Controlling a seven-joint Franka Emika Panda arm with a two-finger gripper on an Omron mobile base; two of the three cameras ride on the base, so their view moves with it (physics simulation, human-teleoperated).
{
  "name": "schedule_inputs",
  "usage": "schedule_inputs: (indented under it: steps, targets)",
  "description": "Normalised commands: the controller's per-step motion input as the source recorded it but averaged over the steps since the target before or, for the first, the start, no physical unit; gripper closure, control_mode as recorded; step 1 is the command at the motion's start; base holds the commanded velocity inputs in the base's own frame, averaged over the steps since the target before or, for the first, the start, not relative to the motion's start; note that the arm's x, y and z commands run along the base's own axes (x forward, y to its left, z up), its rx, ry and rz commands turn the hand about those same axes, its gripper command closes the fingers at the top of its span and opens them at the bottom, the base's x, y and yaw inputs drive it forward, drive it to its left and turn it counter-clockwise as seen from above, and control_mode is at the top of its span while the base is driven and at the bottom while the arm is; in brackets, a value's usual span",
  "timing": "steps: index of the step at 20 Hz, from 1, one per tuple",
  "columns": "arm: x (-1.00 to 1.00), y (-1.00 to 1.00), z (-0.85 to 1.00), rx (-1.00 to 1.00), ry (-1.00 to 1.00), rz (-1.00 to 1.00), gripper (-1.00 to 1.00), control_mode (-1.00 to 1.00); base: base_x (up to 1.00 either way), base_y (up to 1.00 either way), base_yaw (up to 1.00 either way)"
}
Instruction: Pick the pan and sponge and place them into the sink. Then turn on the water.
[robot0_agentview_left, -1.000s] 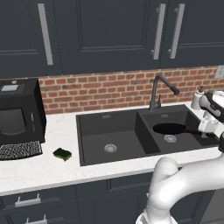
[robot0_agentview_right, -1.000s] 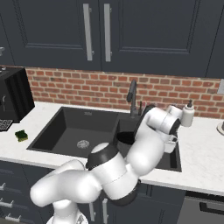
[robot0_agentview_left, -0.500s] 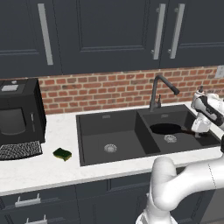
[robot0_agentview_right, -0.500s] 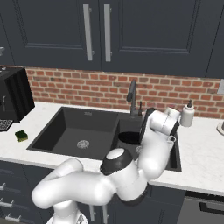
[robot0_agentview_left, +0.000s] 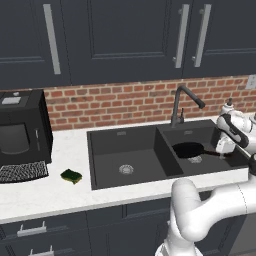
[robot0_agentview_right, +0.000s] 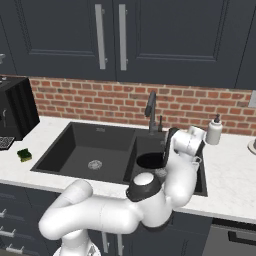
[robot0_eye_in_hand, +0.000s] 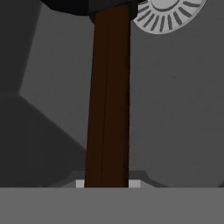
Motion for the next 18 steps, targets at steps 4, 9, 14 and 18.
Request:
schedule_inputs:
  steps: [4,9,14,18]
  targets:
    - [0.35,-0.20,-0.44,-0.03,0.00,0.08,1.00,-1.00,0.00,0.00,0.00]
    - [0.23,-0.11,-0.41,-0.04,0.00,0.06,1.00,-1.00,0.00,0.00,0.00]
    - [0.08,0.00,-0.47,-0.10,0.00,0.03,1.00,-1.00,0.00,0.00,0.00]
    - [0.01,0.00,-0.50,-0.13,0.00,0.01,-1.00,-1.00,0.00,0.00,0.00]
